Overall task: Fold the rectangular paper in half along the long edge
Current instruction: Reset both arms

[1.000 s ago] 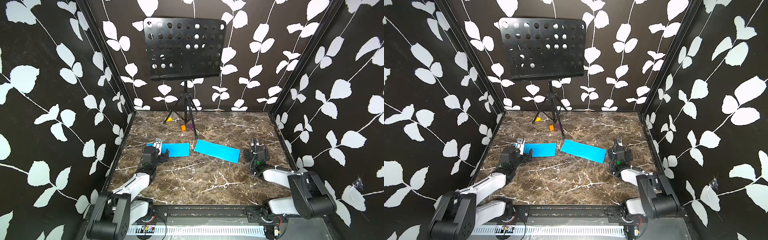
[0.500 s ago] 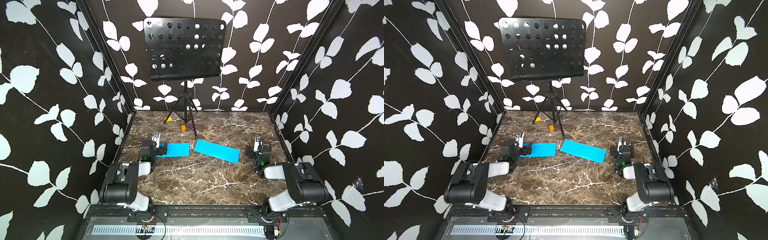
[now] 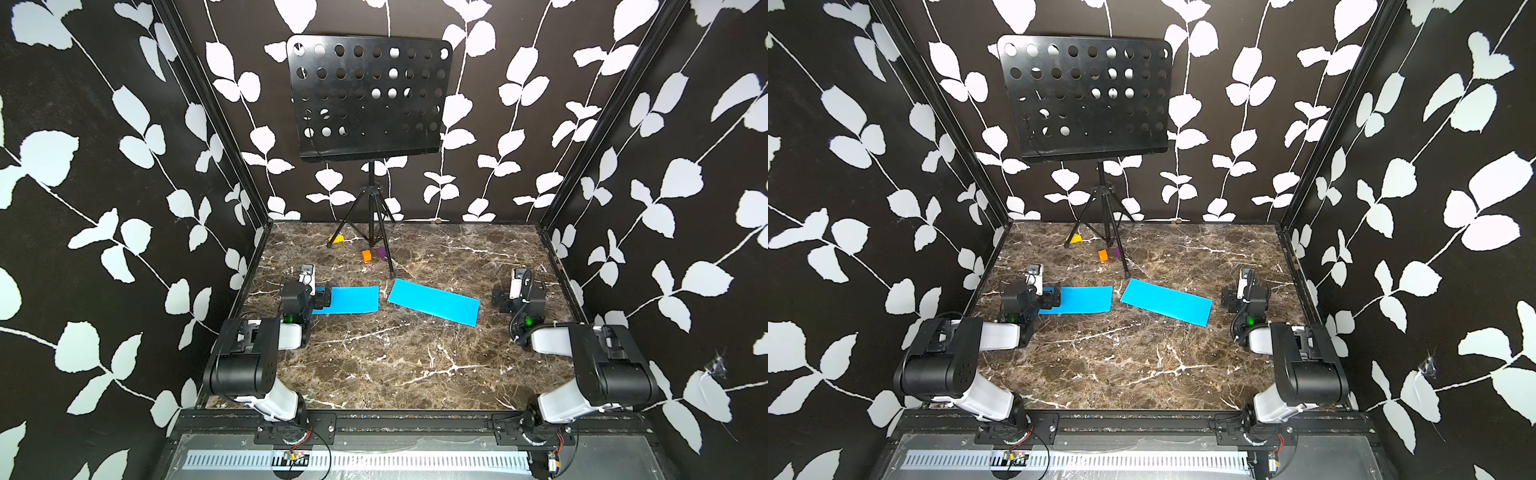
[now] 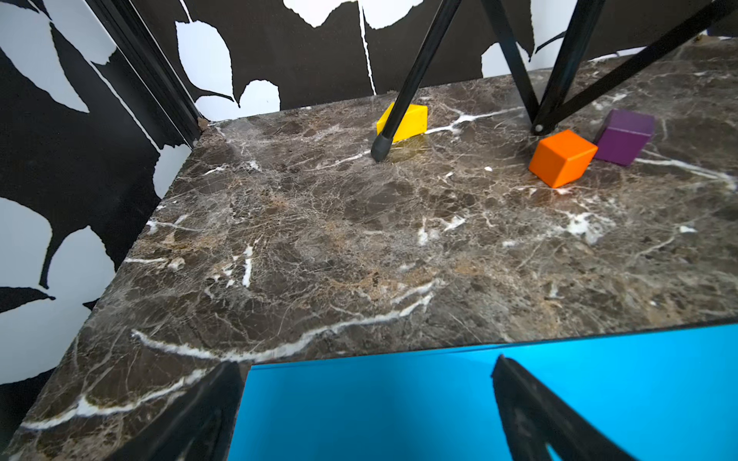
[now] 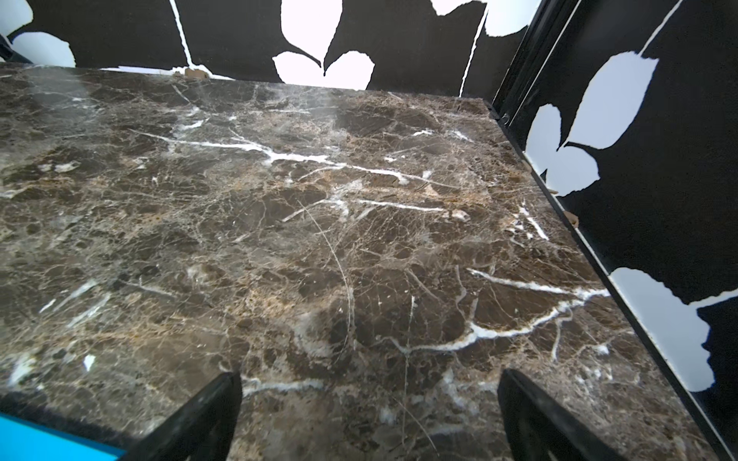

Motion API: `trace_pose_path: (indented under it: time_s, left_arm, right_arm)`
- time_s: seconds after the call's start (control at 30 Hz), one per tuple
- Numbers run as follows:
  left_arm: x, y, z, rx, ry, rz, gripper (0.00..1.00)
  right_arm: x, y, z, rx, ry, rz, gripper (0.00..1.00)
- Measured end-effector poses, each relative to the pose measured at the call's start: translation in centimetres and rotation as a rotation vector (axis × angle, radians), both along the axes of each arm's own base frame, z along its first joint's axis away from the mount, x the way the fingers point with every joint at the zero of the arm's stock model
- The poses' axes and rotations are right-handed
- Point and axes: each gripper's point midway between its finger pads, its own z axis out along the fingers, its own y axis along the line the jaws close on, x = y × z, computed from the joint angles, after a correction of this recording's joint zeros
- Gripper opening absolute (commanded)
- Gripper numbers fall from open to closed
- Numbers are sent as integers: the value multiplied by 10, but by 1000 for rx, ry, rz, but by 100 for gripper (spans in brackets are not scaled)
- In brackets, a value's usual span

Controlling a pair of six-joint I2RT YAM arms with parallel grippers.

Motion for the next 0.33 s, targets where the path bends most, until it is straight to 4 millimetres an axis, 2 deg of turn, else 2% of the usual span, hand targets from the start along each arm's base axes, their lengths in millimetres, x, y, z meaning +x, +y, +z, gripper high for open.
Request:
trace_pose_path:
  time_s: [0.33]
  left_arm:
    - [0,-2,0,-2,1,-8,99]
  right_arm:
    - [-1,1,-1,2,5,3,99]
